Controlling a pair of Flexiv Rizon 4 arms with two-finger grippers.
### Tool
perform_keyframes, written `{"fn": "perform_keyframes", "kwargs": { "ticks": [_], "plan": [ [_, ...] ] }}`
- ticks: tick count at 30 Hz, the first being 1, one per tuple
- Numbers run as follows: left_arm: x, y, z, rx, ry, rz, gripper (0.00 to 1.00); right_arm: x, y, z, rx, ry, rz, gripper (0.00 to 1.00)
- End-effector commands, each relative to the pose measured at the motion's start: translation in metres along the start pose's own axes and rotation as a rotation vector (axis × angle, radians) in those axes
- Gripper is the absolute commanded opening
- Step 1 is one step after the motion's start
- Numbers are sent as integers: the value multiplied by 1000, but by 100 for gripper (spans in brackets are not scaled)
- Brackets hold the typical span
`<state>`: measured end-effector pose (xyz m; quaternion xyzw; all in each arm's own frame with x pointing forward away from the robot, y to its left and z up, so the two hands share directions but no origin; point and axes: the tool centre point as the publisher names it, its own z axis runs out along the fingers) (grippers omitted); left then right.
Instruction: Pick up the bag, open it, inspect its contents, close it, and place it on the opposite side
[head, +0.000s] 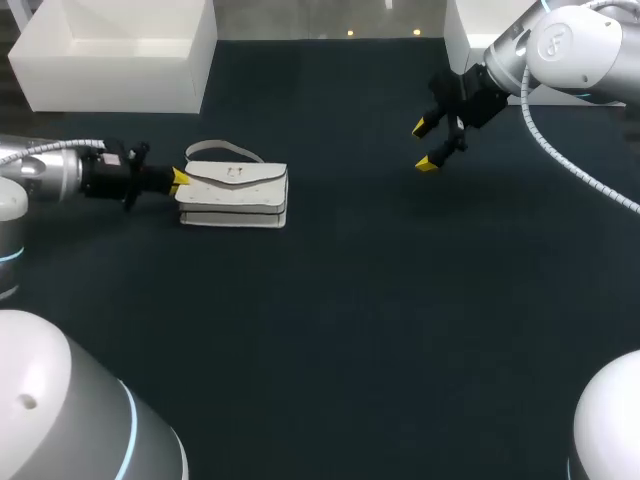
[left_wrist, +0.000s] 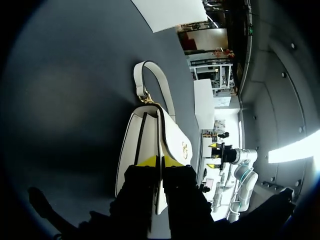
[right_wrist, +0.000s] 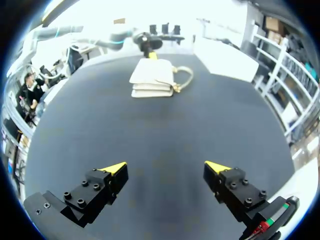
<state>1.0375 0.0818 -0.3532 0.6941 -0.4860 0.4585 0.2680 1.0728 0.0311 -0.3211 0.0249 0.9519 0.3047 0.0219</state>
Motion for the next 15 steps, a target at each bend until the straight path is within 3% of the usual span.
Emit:
{"fn": "perform_keyframes", "kwargs": {
  "ticks": [1, 9, 15],
  "plan": [
    [10, 6, 14, 272, -4, 6, 0, -1, 0, 0, -2, 3, -1, 100],
    [23, 15, 44, 208, 0, 25, 0, -1, 0, 0, -2, 3, -1, 100],
    [29, 17, 67, 117, 19, 31, 0, -1, 0, 0, -2, 3, -1, 100]
  ]
}}
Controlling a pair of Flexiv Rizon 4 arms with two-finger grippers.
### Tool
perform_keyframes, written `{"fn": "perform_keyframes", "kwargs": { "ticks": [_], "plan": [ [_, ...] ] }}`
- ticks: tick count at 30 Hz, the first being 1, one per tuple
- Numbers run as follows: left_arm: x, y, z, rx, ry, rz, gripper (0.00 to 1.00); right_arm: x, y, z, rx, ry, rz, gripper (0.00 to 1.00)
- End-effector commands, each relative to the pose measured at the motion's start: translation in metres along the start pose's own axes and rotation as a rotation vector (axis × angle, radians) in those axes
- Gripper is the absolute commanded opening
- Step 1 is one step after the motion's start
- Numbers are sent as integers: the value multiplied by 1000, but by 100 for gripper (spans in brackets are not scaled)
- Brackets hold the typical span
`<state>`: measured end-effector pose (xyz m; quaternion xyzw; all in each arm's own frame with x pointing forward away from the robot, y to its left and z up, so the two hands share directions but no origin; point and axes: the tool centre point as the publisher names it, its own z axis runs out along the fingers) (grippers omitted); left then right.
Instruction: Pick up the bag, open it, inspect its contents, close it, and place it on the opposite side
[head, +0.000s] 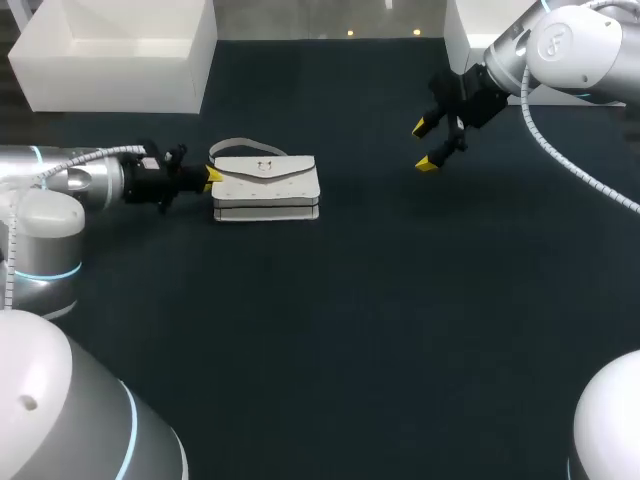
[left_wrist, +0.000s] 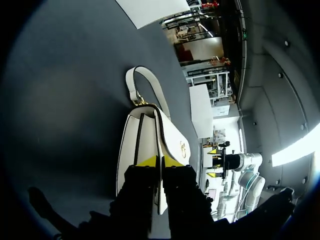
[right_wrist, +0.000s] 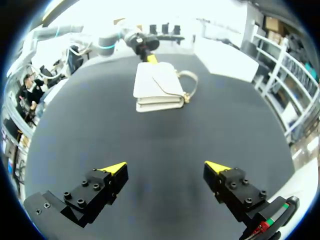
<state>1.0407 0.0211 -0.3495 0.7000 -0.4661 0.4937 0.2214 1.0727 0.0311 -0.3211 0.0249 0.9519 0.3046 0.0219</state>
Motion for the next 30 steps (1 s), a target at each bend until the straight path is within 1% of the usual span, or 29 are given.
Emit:
{"fn": "perform_keyframes", "kwargs": {
  "ticks": [1, 11, 23, 30],
  "plan": [
    [1, 0, 21, -12, 13, -1, 0, -1, 0, 0, -2, 3, -1, 100],
    [12, 6, 51, -74, 9, 14, 0, -1, 0, 0, -2, 3, -1, 100],
    [26, 18, 81, -83, 19, 20, 0, -1, 0, 0, -2, 3, -1, 100],
    [30, 21, 93, -94, 28, 21, 0, -1, 0, 0, -2, 3, -1, 100]
  ]
}}
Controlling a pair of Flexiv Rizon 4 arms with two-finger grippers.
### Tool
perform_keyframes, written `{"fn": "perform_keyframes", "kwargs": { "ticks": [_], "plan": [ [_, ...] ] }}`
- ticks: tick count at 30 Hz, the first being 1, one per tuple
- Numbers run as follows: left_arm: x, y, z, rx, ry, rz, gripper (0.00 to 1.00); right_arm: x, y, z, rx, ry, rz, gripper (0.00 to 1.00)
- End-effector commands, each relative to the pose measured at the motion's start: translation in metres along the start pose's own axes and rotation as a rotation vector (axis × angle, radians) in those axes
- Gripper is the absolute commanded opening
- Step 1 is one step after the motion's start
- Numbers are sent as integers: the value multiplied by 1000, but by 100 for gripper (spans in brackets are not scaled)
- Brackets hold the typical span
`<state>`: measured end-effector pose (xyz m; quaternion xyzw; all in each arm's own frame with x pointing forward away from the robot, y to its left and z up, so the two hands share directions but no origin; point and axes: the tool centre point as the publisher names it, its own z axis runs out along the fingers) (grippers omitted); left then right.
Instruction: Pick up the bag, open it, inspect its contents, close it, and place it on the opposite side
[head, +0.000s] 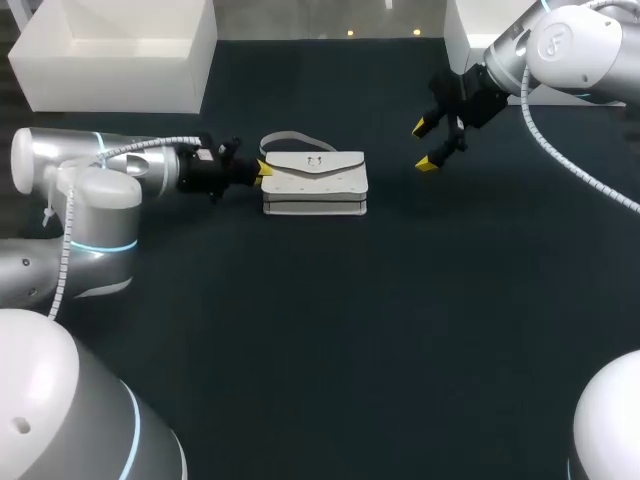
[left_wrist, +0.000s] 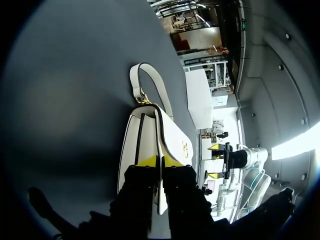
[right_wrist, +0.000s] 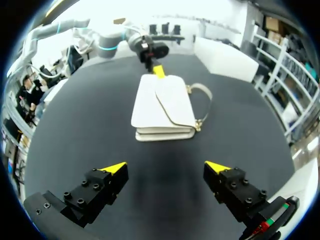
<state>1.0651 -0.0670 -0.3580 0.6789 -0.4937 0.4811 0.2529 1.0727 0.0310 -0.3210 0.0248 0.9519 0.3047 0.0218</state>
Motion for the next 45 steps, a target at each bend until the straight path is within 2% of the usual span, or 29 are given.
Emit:
{"fn": "perform_keyframes", "kwargs": {
  "ticks": [1, 9, 15, 16, 18, 21, 26, 28, 29, 38, 39, 41, 43, 45],
  "plan": [
    [-2, -1, 11, -3, 8, 0, 0, -1, 0, 0, -2, 2, -1, 100],
    [-1, -4, 13, -15, 18, -17, 0, -1, 0, 0, -2, 2, -1, 100],
    [-1, -8, 1, -49, 33, -42, 58, -1, 0, 0, -2, 2, -1, 100],
    [-1, -9, 0, -61, 35, -48, 62, -1, 0, 0, -2, 2, -1, 100],
    [-1, -10, -3, -72, 36, -52, 62, -1, 0, 0, -2, 2, -1, 100],
    [1, -12, -6, -121, 46, -76, 49, -1, 0, 0, -2, 2, -1, 100],
    [5, -14, -3, -217, 51, -115, 48, -1, 0, 0, -2, 2, -1, 100],
    [6, -14, -1, -242, 46, -117, 42, -1, 0, 0, -2, 2, -1, 100],
    [7, -14, 0, -251, 40, -115, 38, -1, 0, 0, -2, 2, -1, 100],
    [7, -7, 12, -314, 10, -110, 33, -1, 0, 0, -2, 2, -1, 100],
    [7, -6, 12, -316, 5, -106, 31, -1, 0, 0, -2, 2, -1, 100],
    [7, -5, 13, -314, 0, -102, 18, -1, 0, 0, -2, 2, -1, 100],
    [7, -4, 13, -314, -4, -100, 11, -1, 0, 0, -2, 2, -1, 100],
    [7, -3, 13, -319, -9, -98, 9, -1, 0, 0, -2, 2, -1, 100]
  ]
}}
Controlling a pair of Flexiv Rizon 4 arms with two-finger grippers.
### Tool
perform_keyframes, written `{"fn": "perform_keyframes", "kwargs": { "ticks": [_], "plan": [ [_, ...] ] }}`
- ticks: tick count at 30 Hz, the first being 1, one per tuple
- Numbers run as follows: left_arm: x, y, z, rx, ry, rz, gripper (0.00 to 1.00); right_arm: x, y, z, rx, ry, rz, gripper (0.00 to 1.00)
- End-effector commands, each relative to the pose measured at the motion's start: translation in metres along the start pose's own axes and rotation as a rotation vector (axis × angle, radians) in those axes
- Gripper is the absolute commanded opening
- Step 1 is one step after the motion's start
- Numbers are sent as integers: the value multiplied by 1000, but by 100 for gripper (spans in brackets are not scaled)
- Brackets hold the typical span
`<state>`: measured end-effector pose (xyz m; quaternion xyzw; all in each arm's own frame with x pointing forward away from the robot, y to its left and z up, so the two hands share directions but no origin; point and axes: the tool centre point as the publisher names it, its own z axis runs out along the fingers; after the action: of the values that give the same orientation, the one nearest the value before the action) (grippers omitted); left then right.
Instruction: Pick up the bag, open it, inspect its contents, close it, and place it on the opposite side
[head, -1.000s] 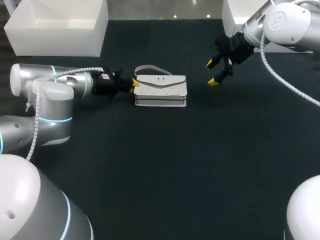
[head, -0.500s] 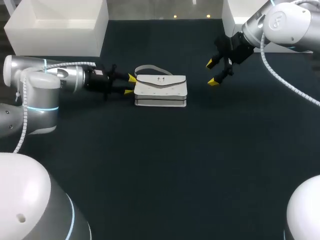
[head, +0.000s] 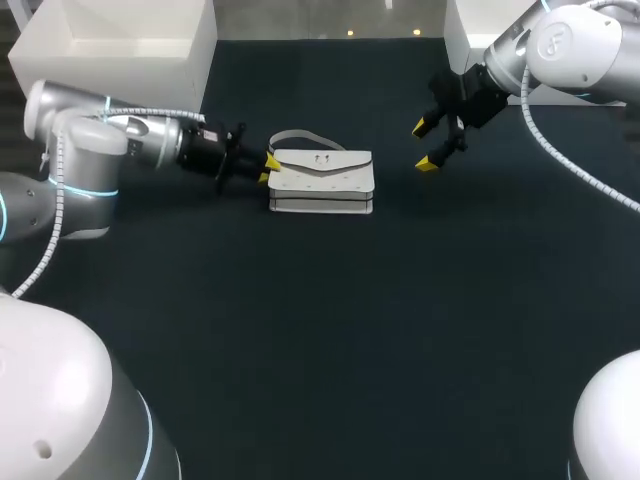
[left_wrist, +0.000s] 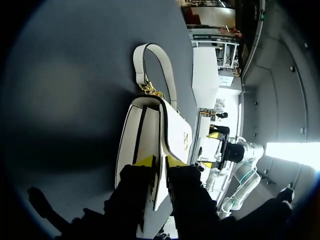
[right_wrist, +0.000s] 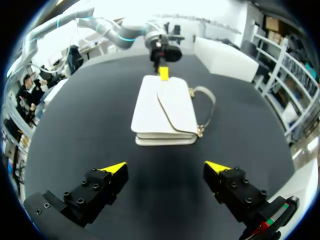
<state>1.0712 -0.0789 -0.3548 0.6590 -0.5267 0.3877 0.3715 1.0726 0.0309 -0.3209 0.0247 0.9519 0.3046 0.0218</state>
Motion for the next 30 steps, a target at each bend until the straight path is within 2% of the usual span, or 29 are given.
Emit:
{"fn": "perform_keyframes", "kwargs": {
  "ticks": [1, 3, 9, 11, 13, 20, 30],
  "plan": [
    [-2, -2, 1, -25, -6, -1, 9, -1, 0, 1, -2, 2, -1, 100],
    [-2, 0, 1, -29, -14, 1, 9, -1, 0, 1, -2, 2, -1, 100],
    [-2, 0, -1, -34, -21, 1, 21, -1, 0, 1, -2, 2, -1, 100],
    [-1, 0, -2, -33, -23, 2, 20, -1, 0, 1, -2, 2, -1, 100],
    [-1, 0, -2, -33, -25, 4, 0, -1, 0, 1, -2, 2, -1, 100],
    [-2, 4, 6, -47, -18, 10, 0, -1, 0, 1, -2, 2, -1, 100],
    [8, -9, 25, -38, -5, 17, 0, -1, 0, 1, -2, 2, -1, 100]
  ]
}}
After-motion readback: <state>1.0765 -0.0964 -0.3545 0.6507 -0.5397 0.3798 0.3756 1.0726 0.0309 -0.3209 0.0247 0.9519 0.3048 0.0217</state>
